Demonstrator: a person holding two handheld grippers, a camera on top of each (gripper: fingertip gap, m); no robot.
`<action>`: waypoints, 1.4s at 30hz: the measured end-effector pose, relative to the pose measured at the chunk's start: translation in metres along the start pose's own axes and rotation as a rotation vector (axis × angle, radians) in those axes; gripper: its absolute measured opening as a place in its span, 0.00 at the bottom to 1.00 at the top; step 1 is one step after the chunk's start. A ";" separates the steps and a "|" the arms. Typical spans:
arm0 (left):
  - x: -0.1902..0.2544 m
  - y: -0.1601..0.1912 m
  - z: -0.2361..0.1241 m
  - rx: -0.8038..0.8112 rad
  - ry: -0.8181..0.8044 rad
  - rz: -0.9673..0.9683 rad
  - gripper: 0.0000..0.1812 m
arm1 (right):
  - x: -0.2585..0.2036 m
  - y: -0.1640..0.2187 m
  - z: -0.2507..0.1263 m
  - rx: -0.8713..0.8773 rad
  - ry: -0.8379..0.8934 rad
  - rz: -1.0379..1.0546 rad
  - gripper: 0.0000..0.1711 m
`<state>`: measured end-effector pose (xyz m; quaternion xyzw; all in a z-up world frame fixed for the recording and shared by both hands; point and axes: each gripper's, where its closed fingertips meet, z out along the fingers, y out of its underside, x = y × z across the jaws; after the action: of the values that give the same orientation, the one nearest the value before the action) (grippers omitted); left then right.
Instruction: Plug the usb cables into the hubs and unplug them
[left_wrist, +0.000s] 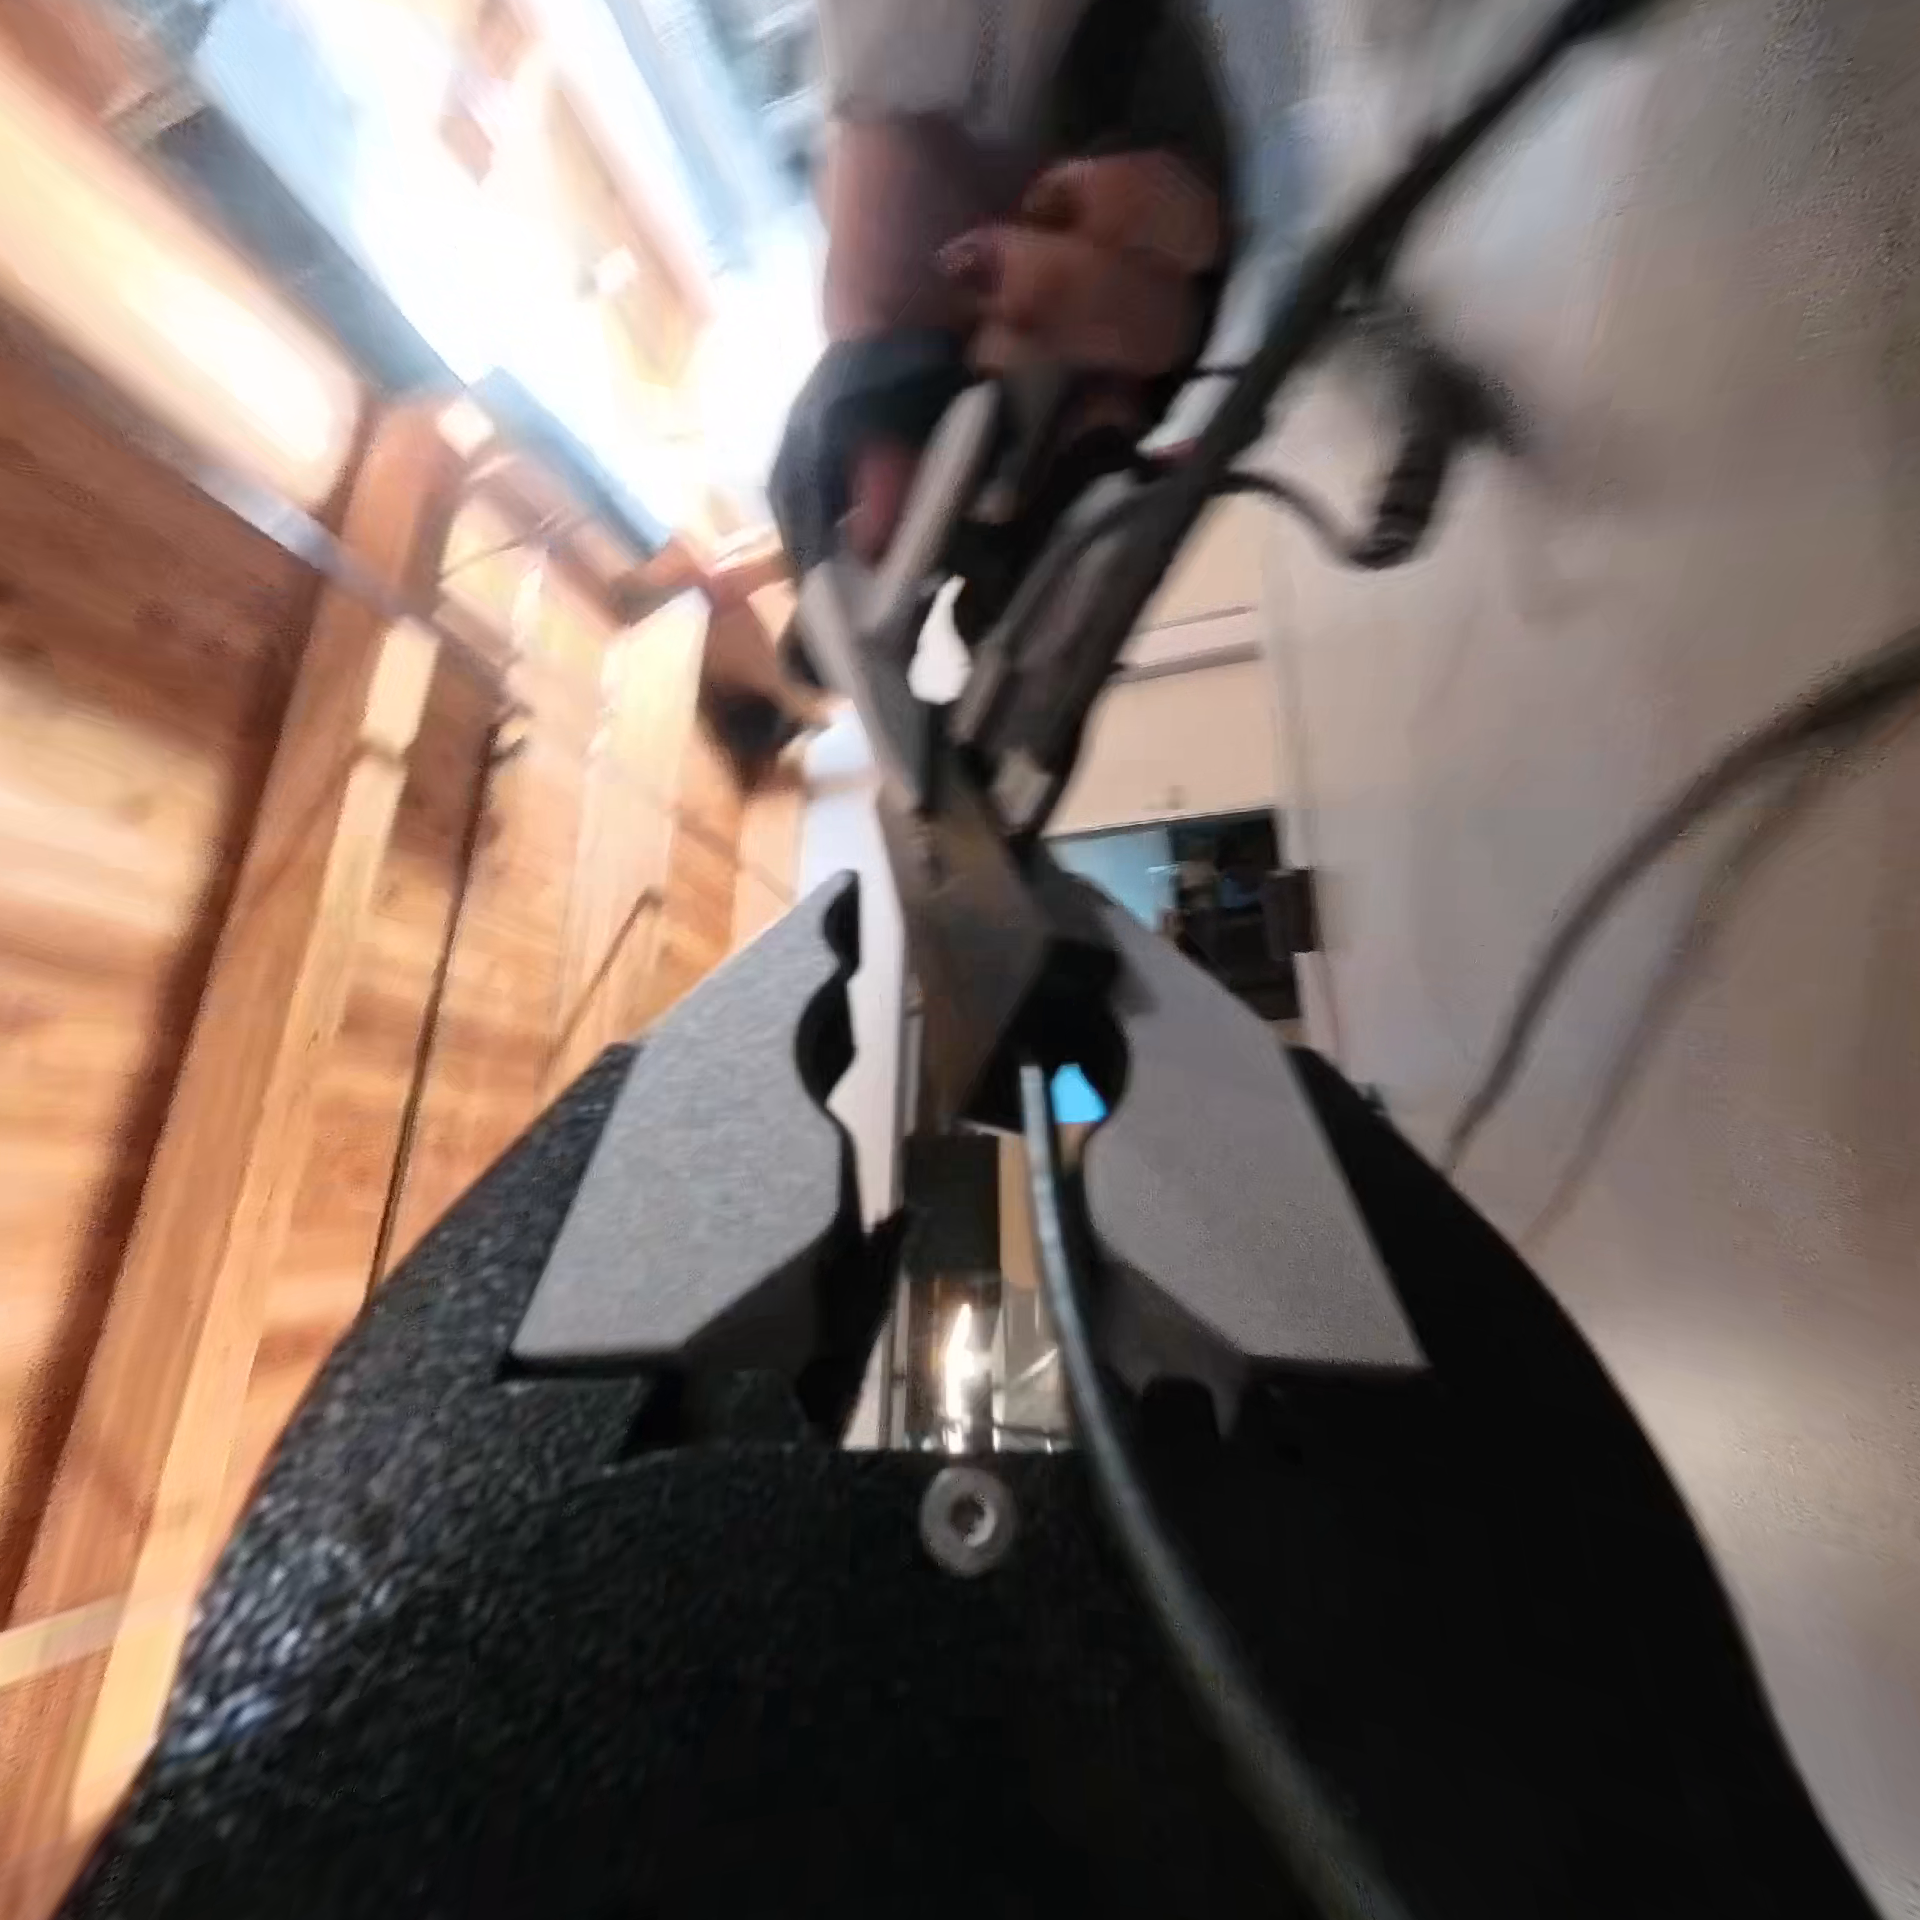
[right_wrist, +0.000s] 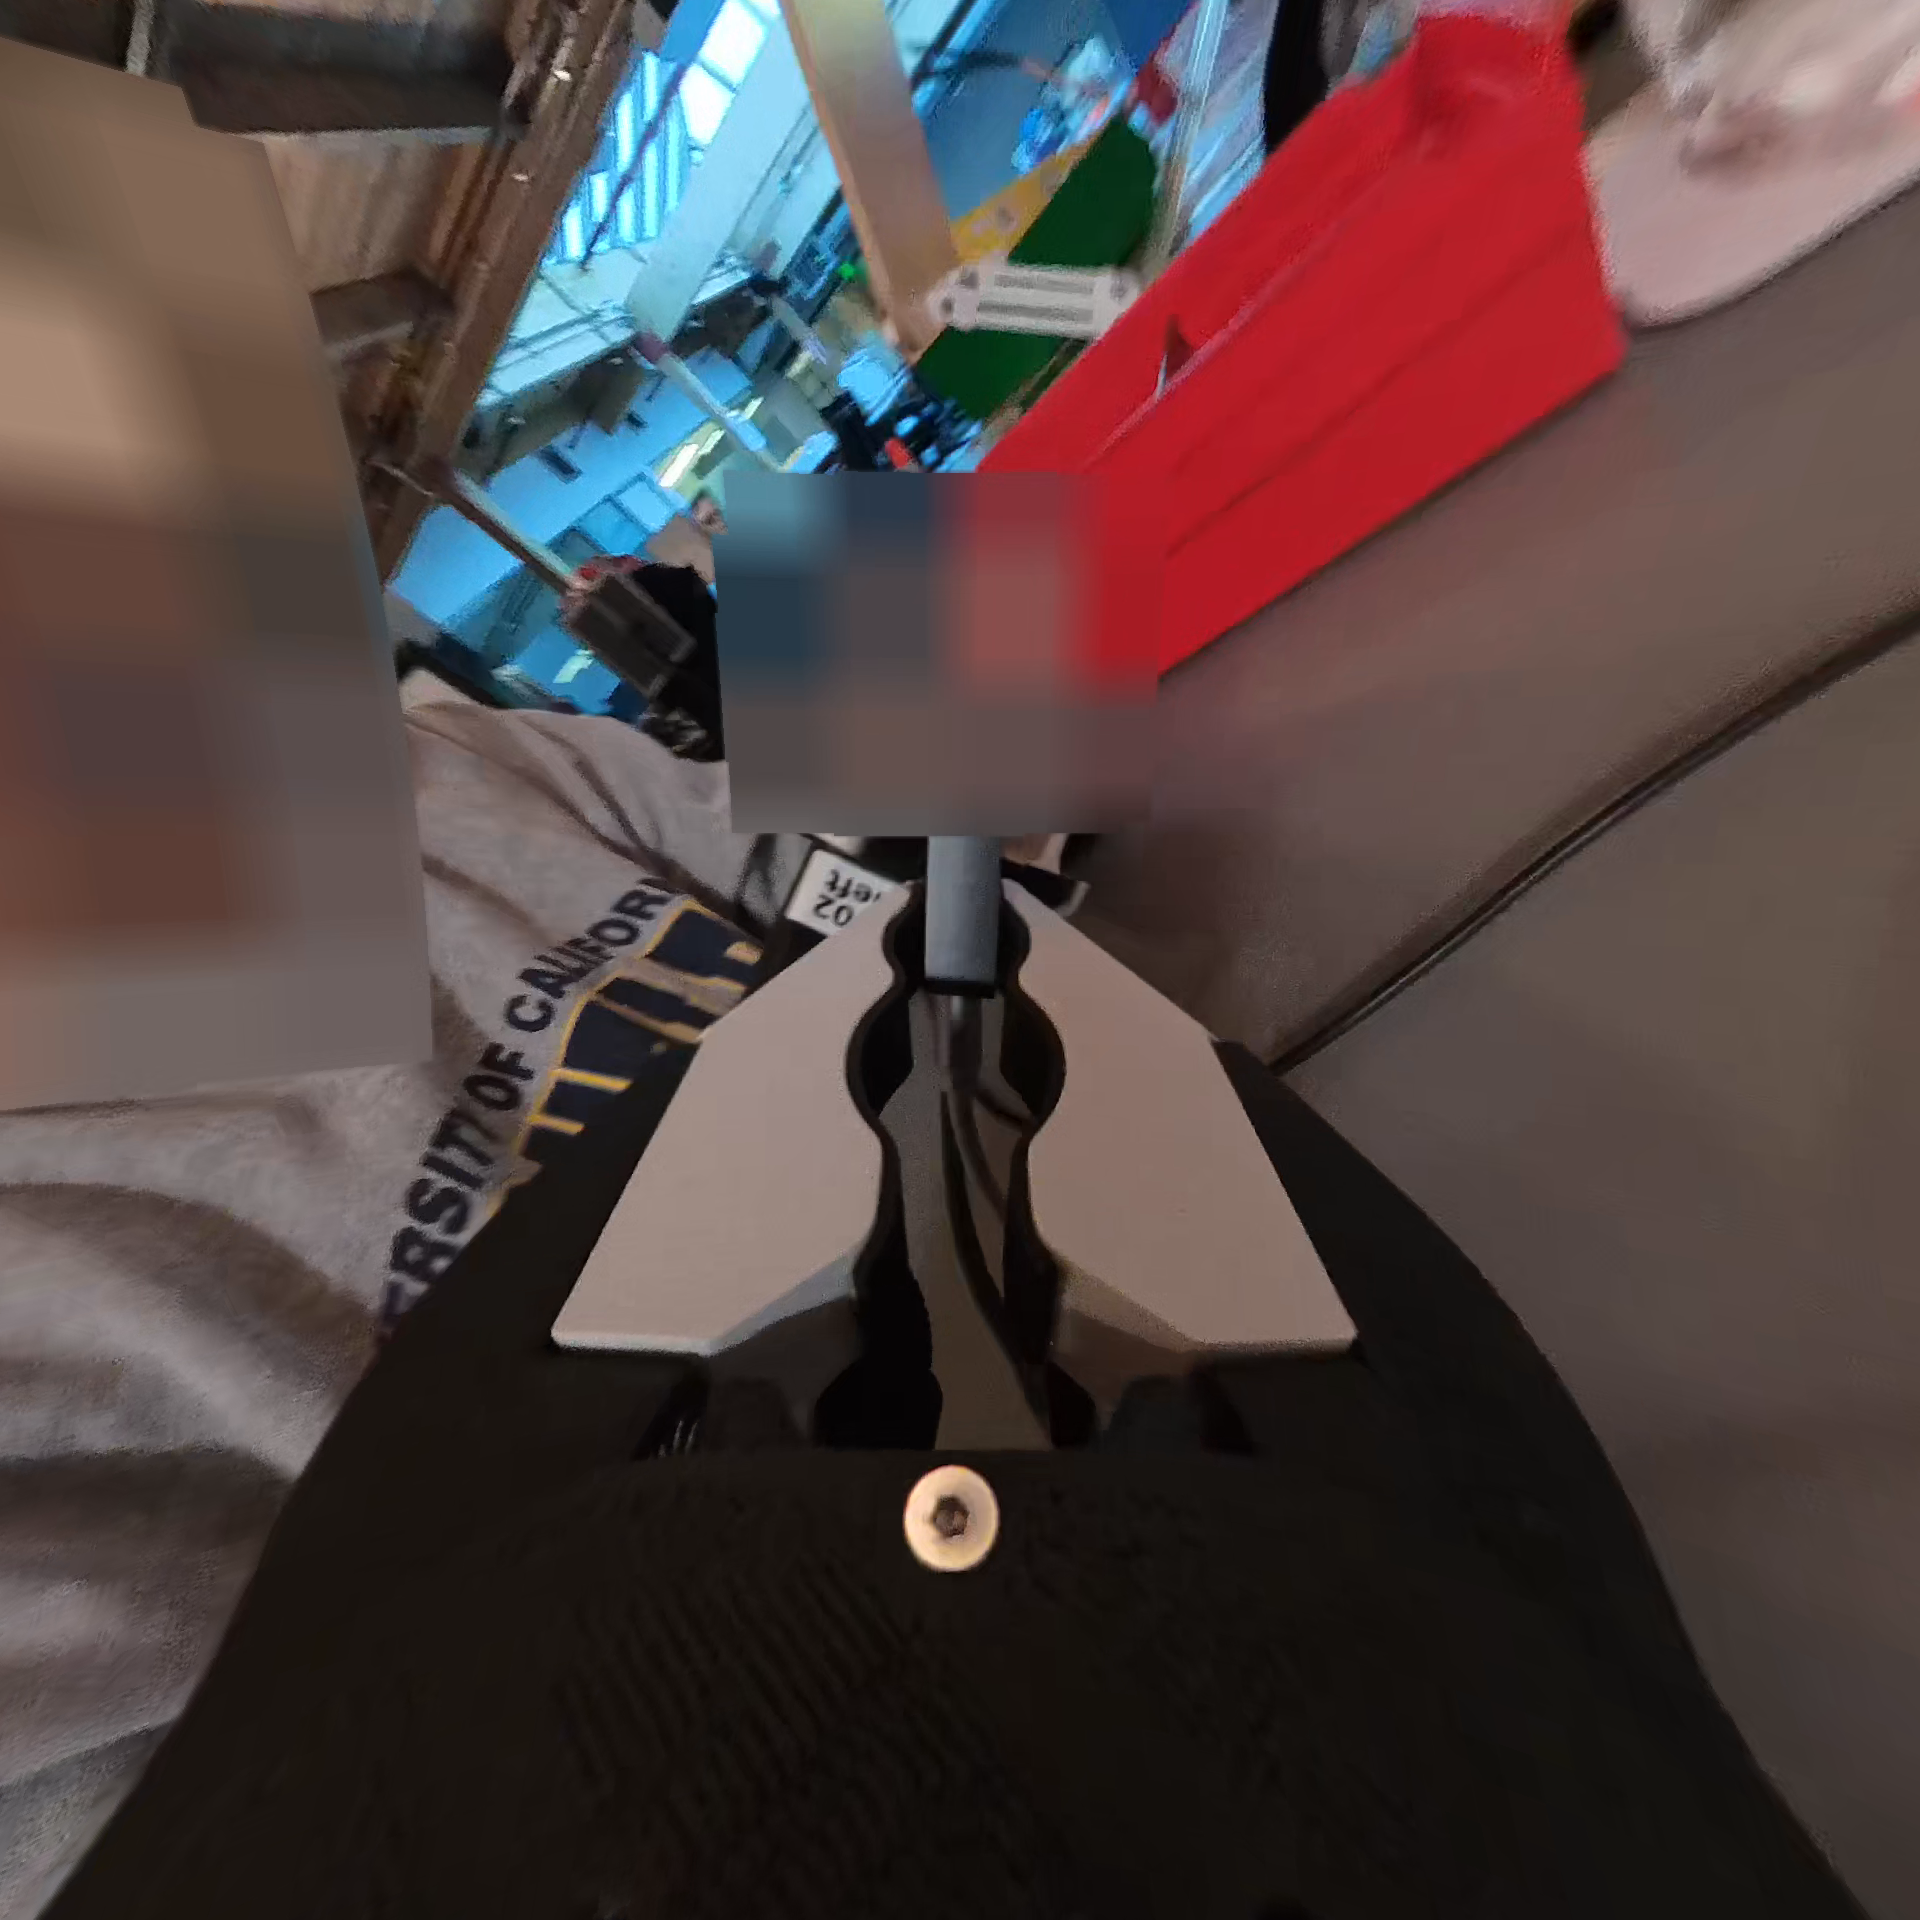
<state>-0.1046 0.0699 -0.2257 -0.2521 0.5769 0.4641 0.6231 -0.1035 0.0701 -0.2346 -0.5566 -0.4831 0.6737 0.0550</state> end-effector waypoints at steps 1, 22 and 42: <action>-0.011 0.011 0.002 -0.039 -0.072 -0.066 0.33 | -0.002 -0.007 -0.002 0.020 0.041 -0.055 0.05; 0.031 0.136 -0.004 -0.416 -0.042 -0.961 0.38 | -0.276 -0.316 -0.146 0.320 1.082 -1.173 0.05; 0.043 0.115 0.001 -0.347 0.030 -0.862 0.30 | -0.431 -0.388 -0.293 0.354 1.637 -1.294 0.05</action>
<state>-0.2085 0.1343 -0.2407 -0.5761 0.3423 0.2491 0.6992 0.1128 0.1841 0.3672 -0.4616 -0.3984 -0.0035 0.7926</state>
